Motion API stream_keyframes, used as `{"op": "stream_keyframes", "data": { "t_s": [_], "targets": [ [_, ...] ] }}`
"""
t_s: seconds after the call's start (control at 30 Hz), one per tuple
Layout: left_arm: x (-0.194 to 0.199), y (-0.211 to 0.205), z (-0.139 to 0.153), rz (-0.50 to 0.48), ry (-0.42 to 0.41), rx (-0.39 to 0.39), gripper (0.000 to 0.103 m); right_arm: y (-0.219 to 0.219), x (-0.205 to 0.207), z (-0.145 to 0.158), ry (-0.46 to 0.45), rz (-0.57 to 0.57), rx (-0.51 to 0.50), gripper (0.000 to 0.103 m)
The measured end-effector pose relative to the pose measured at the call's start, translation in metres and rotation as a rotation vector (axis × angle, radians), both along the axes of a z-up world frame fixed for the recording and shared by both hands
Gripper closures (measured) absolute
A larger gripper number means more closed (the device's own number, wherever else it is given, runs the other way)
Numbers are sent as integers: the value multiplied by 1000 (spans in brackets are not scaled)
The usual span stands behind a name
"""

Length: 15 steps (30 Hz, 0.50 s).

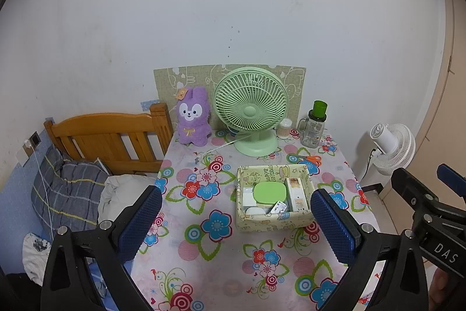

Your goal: Organize rigid objects

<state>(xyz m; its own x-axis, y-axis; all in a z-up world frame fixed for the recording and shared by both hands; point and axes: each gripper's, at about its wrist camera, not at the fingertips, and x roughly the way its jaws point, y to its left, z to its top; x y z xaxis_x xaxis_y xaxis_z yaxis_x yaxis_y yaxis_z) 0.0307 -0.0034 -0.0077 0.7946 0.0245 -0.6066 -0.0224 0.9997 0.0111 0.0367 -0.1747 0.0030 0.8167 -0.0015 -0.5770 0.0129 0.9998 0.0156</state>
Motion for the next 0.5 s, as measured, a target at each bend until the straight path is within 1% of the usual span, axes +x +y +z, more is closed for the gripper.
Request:
{"op": "stream_keyframes", "data": {
  "t_s": [0.5],
  "targets": [
    [1, 0, -1, -2, -1, -4, 0, 0, 1, 1, 0, -7, -4, 2]
  ]
}}
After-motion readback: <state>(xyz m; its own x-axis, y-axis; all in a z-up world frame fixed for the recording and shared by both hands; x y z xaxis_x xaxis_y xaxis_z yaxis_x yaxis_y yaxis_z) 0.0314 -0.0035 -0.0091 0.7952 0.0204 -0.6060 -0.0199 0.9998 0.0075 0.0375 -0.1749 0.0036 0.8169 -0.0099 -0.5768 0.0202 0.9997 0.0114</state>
